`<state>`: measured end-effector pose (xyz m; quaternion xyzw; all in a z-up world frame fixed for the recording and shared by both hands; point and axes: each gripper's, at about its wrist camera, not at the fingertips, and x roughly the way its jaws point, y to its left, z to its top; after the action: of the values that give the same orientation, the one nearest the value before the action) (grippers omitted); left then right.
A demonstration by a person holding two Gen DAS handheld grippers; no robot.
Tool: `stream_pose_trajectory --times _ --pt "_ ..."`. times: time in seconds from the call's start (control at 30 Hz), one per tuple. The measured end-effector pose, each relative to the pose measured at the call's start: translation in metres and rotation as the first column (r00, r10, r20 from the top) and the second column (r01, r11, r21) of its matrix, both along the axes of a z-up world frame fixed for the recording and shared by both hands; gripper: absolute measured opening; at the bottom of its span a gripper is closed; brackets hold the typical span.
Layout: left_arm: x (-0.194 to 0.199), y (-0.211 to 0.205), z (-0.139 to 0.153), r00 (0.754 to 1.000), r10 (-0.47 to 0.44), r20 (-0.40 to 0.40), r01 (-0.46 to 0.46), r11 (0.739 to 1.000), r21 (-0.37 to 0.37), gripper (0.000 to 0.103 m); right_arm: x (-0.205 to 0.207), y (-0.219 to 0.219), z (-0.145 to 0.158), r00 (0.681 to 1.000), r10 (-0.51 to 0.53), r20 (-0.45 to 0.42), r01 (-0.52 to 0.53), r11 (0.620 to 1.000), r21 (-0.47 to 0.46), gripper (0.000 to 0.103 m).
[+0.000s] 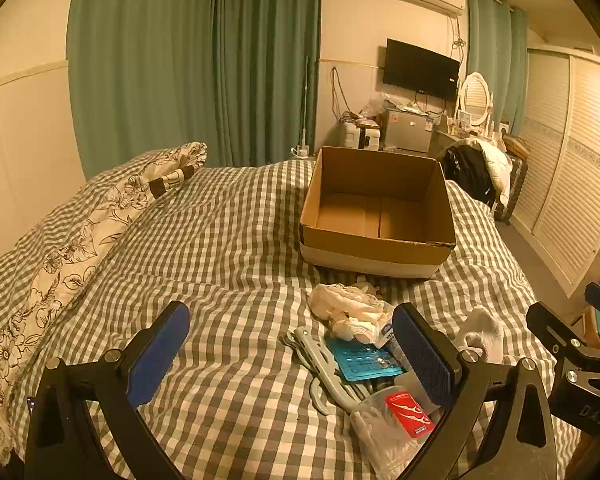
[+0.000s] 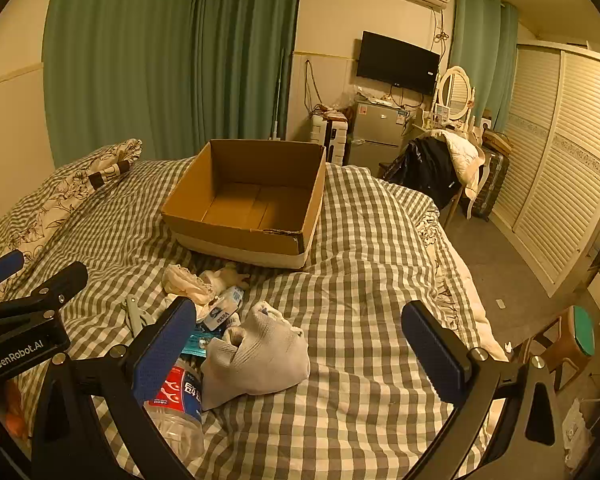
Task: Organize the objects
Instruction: 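Move both tools toward the scattered items beside the cardboard box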
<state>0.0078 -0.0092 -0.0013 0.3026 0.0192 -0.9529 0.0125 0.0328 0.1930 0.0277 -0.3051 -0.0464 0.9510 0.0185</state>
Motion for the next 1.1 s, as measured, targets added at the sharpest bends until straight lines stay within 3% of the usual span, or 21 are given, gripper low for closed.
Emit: stream_pose_trajectory --times 1.1 --pt "0.011 -0.011 0.005 1.000 -0.013 -0.004 0.014 0.999 0.029 0.103 0.012 -0.005 0.007 1.000 0.009 0.004 -0.009 1.000 0.006 0.103"
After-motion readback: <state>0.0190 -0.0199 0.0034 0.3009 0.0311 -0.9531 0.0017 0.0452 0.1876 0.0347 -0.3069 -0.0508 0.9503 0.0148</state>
